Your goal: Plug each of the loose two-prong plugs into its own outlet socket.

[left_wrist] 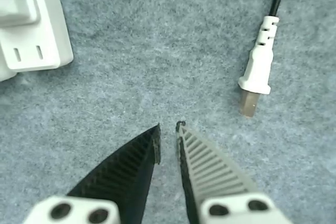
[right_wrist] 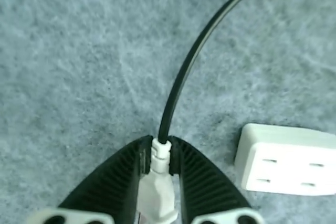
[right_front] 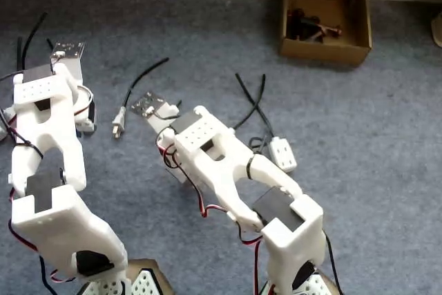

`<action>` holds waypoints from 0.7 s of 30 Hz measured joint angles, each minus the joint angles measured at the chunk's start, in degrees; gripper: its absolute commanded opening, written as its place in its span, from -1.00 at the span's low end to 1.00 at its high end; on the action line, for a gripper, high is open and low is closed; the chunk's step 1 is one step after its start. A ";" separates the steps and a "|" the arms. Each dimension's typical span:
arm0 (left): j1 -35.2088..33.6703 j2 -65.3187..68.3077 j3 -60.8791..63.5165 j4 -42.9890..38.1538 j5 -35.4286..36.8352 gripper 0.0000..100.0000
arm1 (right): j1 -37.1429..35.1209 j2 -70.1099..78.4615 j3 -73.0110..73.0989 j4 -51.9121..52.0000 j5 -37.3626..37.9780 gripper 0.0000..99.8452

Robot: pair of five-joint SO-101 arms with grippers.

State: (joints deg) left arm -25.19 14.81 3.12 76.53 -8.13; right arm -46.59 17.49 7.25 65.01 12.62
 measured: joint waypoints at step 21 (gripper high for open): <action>0.00 0.00 0.00 0.00 0.00 -0.87 | -3.78 0.00 -12.75 17.05 0.09 -0.99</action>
State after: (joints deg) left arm -25.19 14.81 3.12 76.53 -8.13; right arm -50.37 17.49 -5.49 82.07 12.70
